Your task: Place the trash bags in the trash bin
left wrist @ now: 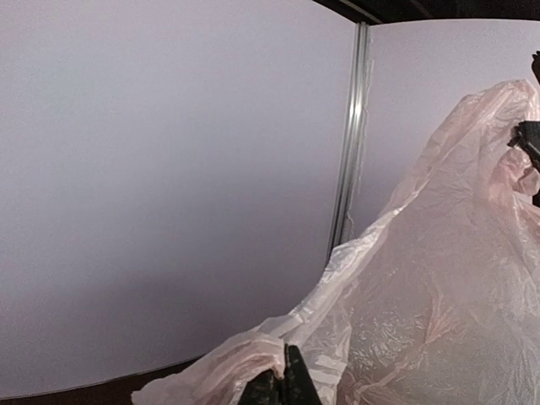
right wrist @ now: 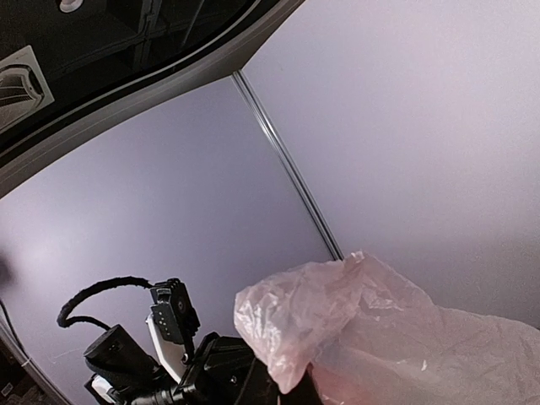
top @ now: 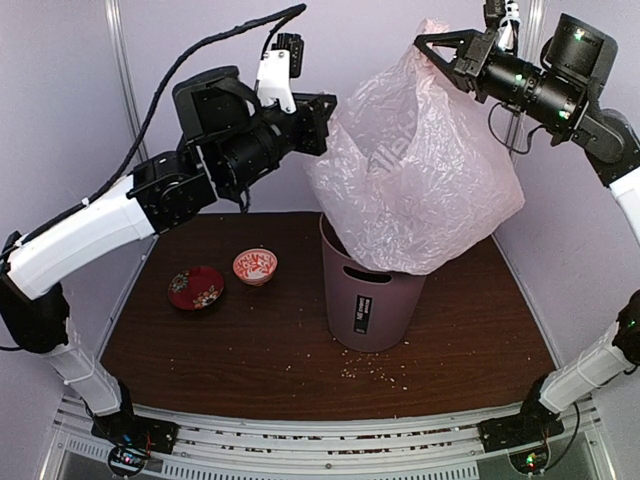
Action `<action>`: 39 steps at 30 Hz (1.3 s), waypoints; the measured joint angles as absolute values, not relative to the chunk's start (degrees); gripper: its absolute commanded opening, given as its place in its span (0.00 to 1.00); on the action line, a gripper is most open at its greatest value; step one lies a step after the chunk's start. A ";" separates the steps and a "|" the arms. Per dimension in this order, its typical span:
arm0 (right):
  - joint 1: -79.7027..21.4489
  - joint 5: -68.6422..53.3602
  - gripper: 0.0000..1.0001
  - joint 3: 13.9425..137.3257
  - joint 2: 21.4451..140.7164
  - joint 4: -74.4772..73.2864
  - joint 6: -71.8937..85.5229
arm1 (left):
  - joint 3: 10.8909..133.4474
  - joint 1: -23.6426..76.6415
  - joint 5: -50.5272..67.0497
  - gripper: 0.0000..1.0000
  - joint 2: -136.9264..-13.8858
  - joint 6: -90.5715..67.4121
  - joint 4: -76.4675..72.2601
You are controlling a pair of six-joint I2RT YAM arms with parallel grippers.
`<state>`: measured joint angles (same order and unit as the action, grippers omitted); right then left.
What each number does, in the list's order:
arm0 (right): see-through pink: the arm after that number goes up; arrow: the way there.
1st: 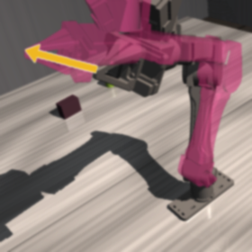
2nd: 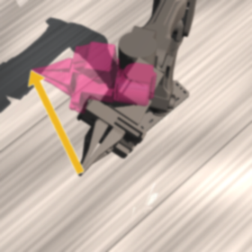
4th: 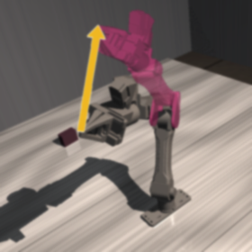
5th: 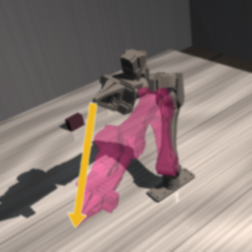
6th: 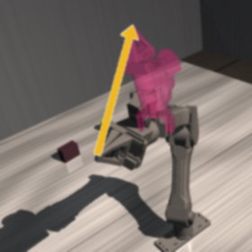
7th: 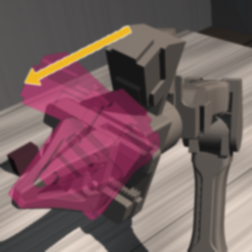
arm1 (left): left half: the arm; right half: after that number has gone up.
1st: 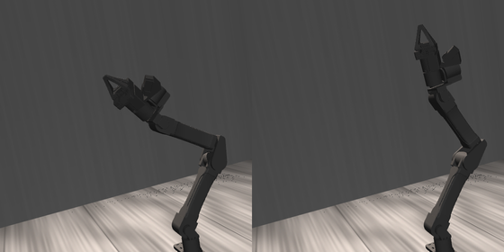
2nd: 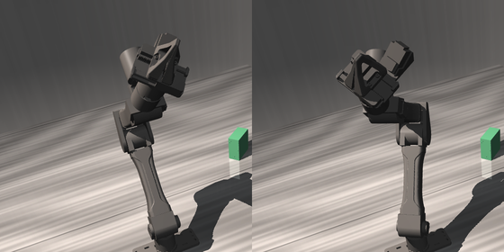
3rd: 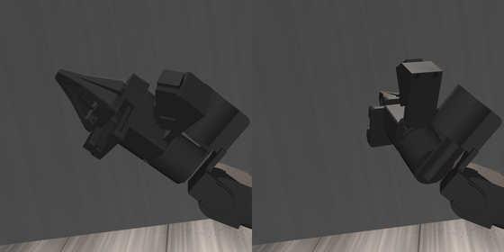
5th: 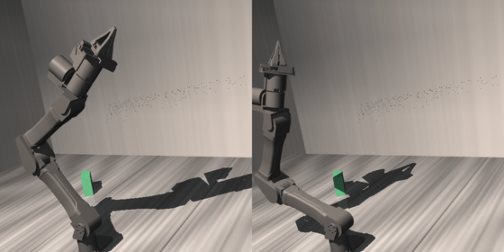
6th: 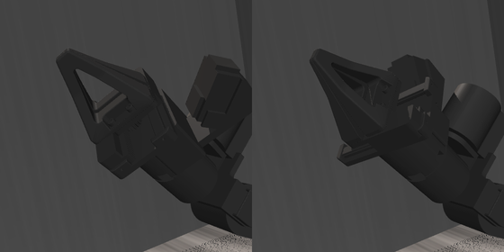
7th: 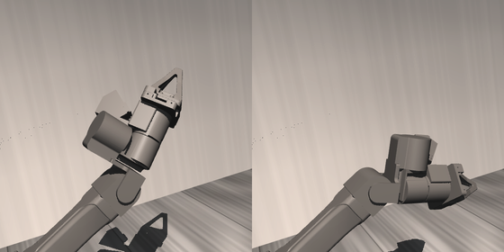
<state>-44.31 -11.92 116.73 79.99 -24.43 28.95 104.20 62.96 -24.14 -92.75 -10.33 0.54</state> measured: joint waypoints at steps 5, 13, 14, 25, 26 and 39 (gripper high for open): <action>-44.31 -15.33 0.01 116.75 82.70 -21.52 31.62 | 98.72 59.33 -29.41 0.00 -86.65 -9.47 1.30; -44.29 -16.51 0.58 116.97 86.50 -22.74 33.28 | 95.98 52.82 -32.38 0.00 -84.07 -9.89 3.38; -44.23 -16.49 0.63 116.97 86.50 -23.16 33.52 | 95.94 52.69 -32.40 0.00 -84.14 -9.98 3.77; -42.59 -13.78 0.77 112.66 73.52 -30.72 34.59 | 95.92 52.42 -32.36 0.00 -86.24 -10.39 4.91; -42.59 -12.84 0.78 111.50 71.42 -31.51 34.87 | 95.88 52.42 -32.40 0.00 -86.26 -10.39 4.93; -42.41 10.81 0.38 107.48 63.88 -52.84 40.45 | 94.43 51.57 -32.60 0.00 -85.67 -8.91 4.80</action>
<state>-42.41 10.81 107.48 63.88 -52.84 40.45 94.43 51.57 -32.60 -85.67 -8.91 4.80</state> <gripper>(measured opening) 0.449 0.003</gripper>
